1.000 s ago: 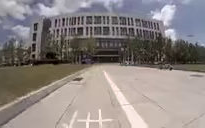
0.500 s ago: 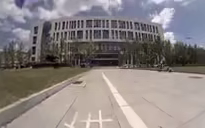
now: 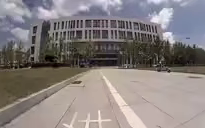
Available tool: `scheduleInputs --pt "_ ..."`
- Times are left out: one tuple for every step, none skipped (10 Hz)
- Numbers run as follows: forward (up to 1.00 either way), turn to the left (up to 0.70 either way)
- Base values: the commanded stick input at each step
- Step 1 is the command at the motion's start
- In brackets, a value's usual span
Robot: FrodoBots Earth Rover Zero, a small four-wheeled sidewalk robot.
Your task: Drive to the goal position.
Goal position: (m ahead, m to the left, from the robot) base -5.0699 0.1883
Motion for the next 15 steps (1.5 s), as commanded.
scheduleInputs --pt "0.00 -0.70" --pt "0.00 -0.70" --pt "0.00 -0.70" --pt "0.00 -0.70" --pt "0.00 -0.70" --pt "0.00 -0.70" --pt "0.00 -0.70" --pt "0.00 -0.70" --pt "0.00 -0.70" --pt "0.00 -0.70" --pt "0.00 -0.70" --pt "0.00 -0.70" --pt "0.00 -0.70" --pt "0.00 -0.70" --pt "0.00 -0.70"
